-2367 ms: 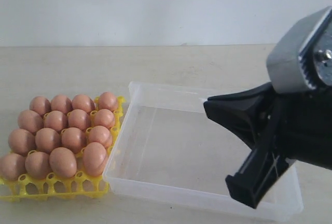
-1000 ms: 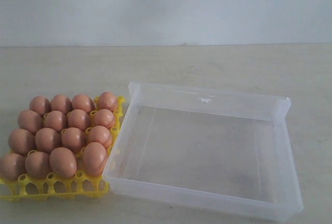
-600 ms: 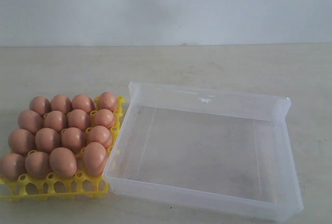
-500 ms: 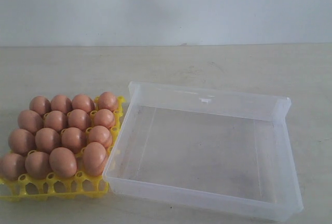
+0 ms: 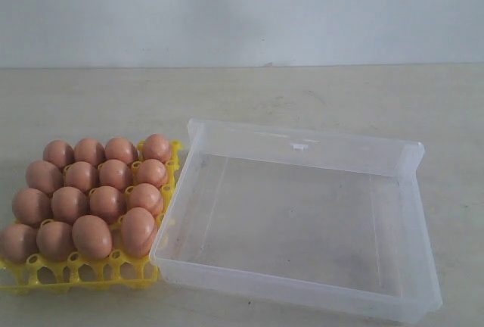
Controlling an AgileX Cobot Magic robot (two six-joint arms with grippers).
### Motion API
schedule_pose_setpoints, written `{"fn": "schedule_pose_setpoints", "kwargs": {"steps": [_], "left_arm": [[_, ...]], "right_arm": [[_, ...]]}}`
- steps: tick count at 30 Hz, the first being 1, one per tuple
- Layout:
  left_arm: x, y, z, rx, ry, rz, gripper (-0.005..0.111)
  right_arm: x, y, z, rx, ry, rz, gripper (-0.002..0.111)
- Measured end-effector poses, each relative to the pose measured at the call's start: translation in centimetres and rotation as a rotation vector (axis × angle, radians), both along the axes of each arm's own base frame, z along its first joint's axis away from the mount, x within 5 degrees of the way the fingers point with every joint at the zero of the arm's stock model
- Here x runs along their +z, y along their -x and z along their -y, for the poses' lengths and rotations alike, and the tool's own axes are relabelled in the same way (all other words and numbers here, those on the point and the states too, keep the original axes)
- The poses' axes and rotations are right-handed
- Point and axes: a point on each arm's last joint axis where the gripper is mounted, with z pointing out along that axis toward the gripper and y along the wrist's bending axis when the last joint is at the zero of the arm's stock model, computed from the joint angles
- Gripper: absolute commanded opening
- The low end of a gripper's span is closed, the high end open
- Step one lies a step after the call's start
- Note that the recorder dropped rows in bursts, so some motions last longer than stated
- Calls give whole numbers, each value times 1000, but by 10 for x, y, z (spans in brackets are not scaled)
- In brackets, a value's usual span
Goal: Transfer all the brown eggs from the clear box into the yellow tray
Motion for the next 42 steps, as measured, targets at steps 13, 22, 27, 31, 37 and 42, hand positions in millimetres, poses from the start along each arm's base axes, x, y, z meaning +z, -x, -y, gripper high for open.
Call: {"fn": "schedule_pose_setpoints", "kwargs": {"steps": [13,22,27,31,37,42], "left_arm": [[0,0,0,0,0,0,22],[0,0,0,0,0,0,22],[0,0,0,0,0,0,22],[0,0,0,0,0,0,22],[0,0,0,0,0,0,22],[0,0,0,0,0,0,22]], "right_arm": [[0,0,0,0,0,0,0],[0,0,0,0,0,0,0],[0,0,0,0,0,0,0],[0,0,0,-21,-77,-16,0],[0,0,0,-44,-162,-34,0],[1,0,0,-48,-183,-33,0]]}}
